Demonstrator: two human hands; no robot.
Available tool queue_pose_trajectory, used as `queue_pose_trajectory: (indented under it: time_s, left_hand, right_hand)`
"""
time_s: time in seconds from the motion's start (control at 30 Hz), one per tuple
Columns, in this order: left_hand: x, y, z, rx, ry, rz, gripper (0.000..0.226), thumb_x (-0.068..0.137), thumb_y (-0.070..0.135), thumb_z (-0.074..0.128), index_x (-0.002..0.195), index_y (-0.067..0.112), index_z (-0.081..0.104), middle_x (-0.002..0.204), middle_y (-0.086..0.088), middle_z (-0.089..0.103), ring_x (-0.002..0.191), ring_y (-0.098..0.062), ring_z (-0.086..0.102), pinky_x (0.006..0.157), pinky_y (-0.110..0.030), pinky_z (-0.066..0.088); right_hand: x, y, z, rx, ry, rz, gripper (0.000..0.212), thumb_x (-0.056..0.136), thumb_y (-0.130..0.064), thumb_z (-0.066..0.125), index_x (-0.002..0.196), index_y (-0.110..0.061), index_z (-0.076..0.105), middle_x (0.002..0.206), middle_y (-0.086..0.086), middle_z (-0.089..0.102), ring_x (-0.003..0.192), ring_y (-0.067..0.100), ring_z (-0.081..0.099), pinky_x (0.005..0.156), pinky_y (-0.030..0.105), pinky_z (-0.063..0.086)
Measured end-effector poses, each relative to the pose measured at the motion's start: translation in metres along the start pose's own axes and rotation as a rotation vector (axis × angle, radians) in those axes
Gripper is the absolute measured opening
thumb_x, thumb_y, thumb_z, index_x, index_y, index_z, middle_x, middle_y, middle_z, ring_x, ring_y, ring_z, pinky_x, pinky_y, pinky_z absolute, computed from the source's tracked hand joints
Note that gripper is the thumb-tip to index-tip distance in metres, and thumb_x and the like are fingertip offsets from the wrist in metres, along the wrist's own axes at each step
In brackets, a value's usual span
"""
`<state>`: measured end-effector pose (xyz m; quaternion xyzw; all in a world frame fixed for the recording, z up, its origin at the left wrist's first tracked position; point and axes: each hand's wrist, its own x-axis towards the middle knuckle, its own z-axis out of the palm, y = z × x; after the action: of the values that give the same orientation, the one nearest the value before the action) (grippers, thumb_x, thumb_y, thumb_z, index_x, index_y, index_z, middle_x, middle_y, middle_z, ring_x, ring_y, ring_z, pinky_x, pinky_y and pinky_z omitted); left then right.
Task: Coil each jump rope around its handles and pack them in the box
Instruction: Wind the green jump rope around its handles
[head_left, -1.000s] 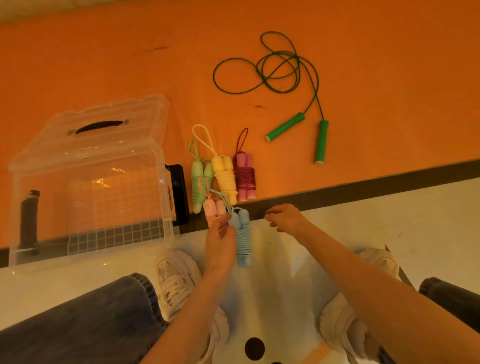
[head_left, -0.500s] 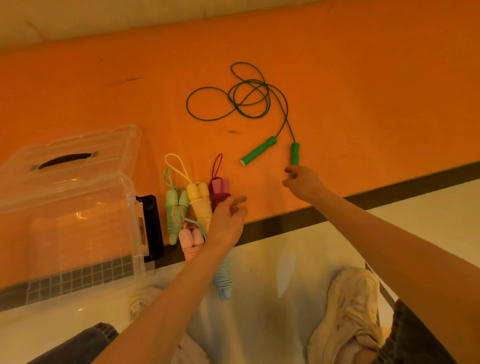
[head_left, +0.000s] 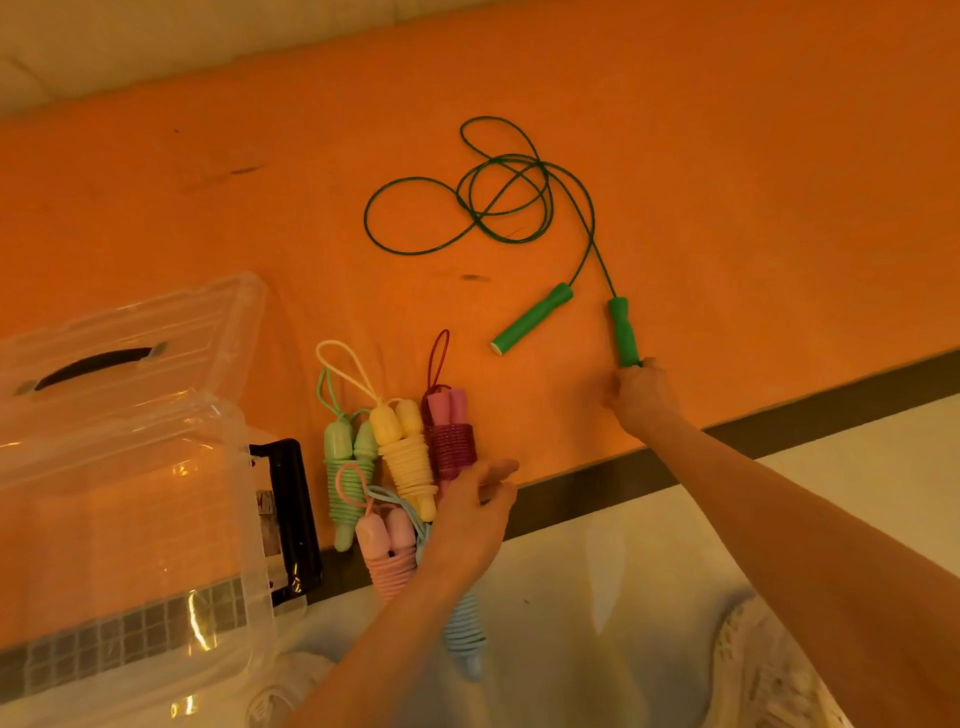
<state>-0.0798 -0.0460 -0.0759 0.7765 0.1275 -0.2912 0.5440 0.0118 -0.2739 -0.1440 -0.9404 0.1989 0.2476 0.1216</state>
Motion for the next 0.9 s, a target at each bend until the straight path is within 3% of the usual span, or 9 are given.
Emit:
queue_pose_trajectory:
  time_s: [0.1, 0.17, 0.23, 0.33, 0.43, 0.6, 0.7, 0.77, 0.9]
  left_hand:
    - [0.002, 0.005, -0.006, 0.008, -0.013, -0.009, 0.023, 0.096, 0.007, 0.052, 0.115, 0.016, 0.062, 0.113, 0.009, 0.06, 0.098, 0.005, 0.052, 0.076, 0.004, 0.037]
    - [0.005, 0.013, -0.008, 0.005, -0.018, -0.003, 0.023, 0.096, 0.006, 0.051, 0.112, 0.018, 0.061, 0.112, 0.006, 0.062, 0.102, -0.001, 0.054, 0.077, 0.002, 0.038]
    - [0.007, 0.026, -0.009, -0.018, -0.004, 0.021, 0.023, 0.097, 0.006, 0.05, 0.112, 0.02, 0.06, 0.112, 0.005, 0.063, 0.104, -0.003, 0.056, 0.079, 0.001, 0.039]
    - [0.003, 0.05, -0.003, -0.116, 0.037, 0.074, 0.025, 0.099, 0.019, 0.05, 0.123, 0.023, 0.057, 0.117, 0.009, 0.062, 0.107, 0.001, 0.056, 0.088, -0.008, 0.044]
    - [0.0, 0.079, 0.006, -0.279, 0.014, 0.126, 0.036, 0.095, 0.034, 0.054, 0.13, 0.029, 0.047, 0.117, 0.017, 0.058, 0.103, 0.013, 0.052, 0.077, 0.001, 0.038]
    - [0.005, 0.084, 0.01, -0.242, 0.113, 0.178, 0.014, 0.098, 0.018, 0.052, 0.111, 0.015, 0.056, 0.094, 0.007, 0.063, 0.082, 0.008, 0.058, 0.076, -0.012, 0.043]
    - [-0.002, 0.071, 0.008, -0.132, 0.178, 0.186, 0.01, 0.099, 0.019, 0.049, 0.109, 0.019, 0.051, 0.096, -0.002, 0.062, 0.083, -0.01, 0.058, 0.071, -0.019, 0.042]
    - [-0.012, 0.064, 0.014, -0.06, 0.204, 0.165, 0.011, 0.1, 0.022, 0.048, 0.111, 0.023, 0.047, 0.095, -0.002, 0.058, 0.082, -0.012, 0.055, 0.066, -0.019, 0.039]
    - [-0.039, 0.059, 0.034, -0.026, 0.091, 0.116, 0.02, 0.099, 0.026, 0.049, 0.119, 0.022, 0.049, 0.08, 0.008, 0.05, 0.066, 0.003, 0.048, 0.058, -0.018, 0.035]
  right_hand:
    - [0.01, 0.011, -0.01, 0.323, 0.103, 0.109, 0.018, 0.086, -0.005, 0.064, 0.103, -0.007, 0.07, 0.112, 0.02, 0.063, 0.094, 0.034, 0.062, 0.067, 0.031, 0.048]
    - [0.006, 0.006, -0.029, 0.845, 0.102, 0.23, 0.022, 0.08, 0.004, 0.07, 0.098, -0.004, 0.06, 0.1, 0.024, 0.064, 0.076, 0.032, 0.062, 0.053, 0.025, 0.05]
    - [-0.013, -0.01, -0.052, 1.501, 0.05, 0.266, 0.032, 0.081, 0.011, 0.066, 0.098, -0.005, 0.045, 0.095, 0.022, 0.06, 0.07, 0.026, 0.062, 0.055, 0.024, 0.057]
    - [-0.049, -0.028, -0.085, 1.766, -0.112, -0.034, 0.037, 0.075, 0.009, 0.068, 0.099, -0.009, 0.047, 0.097, 0.014, 0.066, 0.081, 0.021, 0.069, 0.071, 0.03, 0.059]
    - [-0.082, -0.032, -0.092, 1.486, -0.495, -0.34, 0.053, 0.06, -0.004, 0.078, 0.108, -0.002, 0.055, 0.103, 0.016, 0.07, 0.092, 0.023, 0.068, 0.079, 0.031, 0.056]
    - [-0.095, -0.034, -0.07, 1.045, -0.886, -0.367, 0.043, 0.077, 0.003, 0.067, 0.119, -0.006, 0.061, 0.111, 0.024, 0.066, 0.098, 0.022, 0.065, 0.097, 0.039, 0.05]
    - [-0.071, -0.047, -0.047, 0.697, -0.398, -0.291, 0.031, 0.085, 0.007, 0.051, 0.109, -0.008, 0.063, 0.101, 0.014, 0.068, 0.081, 0.015, 0.066, 0.091, 0.042, 0.048]
    - [-0.044, -0.049, -0.025, 0.244, -0.065, -0.34, 0.049, 0.084, 0.001, 0.051, 0.131, -0.014, 0.051, 0.134, 0.018, 0.049, 0.107, 0.027, 0.058, 0.094, 0.039, 0.044]
    - [-0.017, -0.039, 0.018, -0.253, -0.112, -0.397, 0.063, 0.091, -0.01, 0.044, 0.148, -0.022, 0.02, 0.159, 0.009, 0.008, 0.134, 0.033, 0.032, 0.102, 0.043, 0.04]
